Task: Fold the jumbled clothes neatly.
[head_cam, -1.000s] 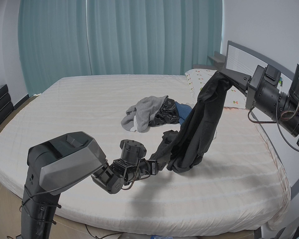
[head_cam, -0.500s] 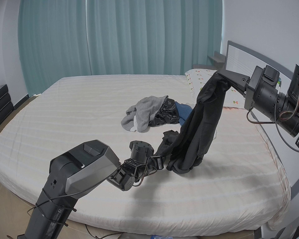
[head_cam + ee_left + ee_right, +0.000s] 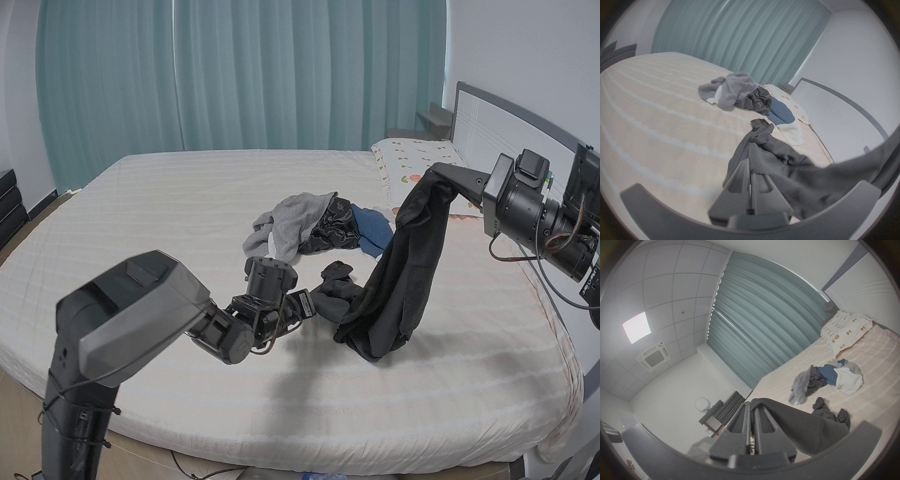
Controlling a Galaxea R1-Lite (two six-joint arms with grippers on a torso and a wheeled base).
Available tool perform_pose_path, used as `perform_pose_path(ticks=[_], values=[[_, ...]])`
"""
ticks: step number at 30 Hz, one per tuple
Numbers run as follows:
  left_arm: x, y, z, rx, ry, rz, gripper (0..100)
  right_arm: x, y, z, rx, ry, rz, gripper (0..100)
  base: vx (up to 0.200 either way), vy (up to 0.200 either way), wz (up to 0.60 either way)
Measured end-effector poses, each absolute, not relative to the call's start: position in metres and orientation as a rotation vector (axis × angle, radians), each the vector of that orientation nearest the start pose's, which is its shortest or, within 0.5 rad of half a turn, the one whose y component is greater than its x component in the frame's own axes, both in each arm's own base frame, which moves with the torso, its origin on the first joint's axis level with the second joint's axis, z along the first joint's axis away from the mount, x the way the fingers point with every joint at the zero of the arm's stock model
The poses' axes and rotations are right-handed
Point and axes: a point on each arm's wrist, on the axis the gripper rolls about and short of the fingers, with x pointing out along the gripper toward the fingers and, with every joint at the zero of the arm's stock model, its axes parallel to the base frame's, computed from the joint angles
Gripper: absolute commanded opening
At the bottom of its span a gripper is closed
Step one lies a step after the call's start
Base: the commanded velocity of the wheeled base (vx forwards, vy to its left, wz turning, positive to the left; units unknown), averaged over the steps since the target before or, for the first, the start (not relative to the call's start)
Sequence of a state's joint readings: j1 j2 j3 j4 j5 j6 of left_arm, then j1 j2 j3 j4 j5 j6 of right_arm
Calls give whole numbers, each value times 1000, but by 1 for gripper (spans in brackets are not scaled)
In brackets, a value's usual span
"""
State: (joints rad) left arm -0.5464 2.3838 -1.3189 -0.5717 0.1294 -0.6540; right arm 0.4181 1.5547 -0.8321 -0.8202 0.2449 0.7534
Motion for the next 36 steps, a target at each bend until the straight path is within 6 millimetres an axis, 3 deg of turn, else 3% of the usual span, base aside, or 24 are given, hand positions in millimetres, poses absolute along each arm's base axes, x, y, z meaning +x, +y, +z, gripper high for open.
perform_pose_path(ticks=[7, 9, 15, 18, 21, 24, 33, 36], values=[[353, -209, 123, -601, 608, -189, 0, 288, 123, 213, 722, 243, 553, 0, 0, 0, 0], [340, -199, 147, -634, 585, -198, 0, 301, 126, 211, 725, 228, 516, 0, 0, 0, 0], [307, -171, 203, -711, 501, -263, 0, 327, 130, 234, 746, 102, 479, 0, 0, 0, 0], [288, -153, 229, -731, 446, -295, 0, 330, 126, 261, 764, 2, 485, 0, 0, 0, 0], [279, -142, 240, -740, 417, -302, 0, 324, 123, 274, 781, -37, 497, 0, 0, 0, 0], [272, -135, 242, -744, 411, -302, 0, 316, 123, 273, 795, -23, 502, 0, 0, 0, 0], [258, -129, 209, -783, 522, -344, 0, 302, 128, 205, 833, 244, 460, 0, 0, 0, 0], [258, -130, 194, -801, 555, -360, 0, 303, 131, 191, 894, 309, 441, 0, 0, 0, 0]])
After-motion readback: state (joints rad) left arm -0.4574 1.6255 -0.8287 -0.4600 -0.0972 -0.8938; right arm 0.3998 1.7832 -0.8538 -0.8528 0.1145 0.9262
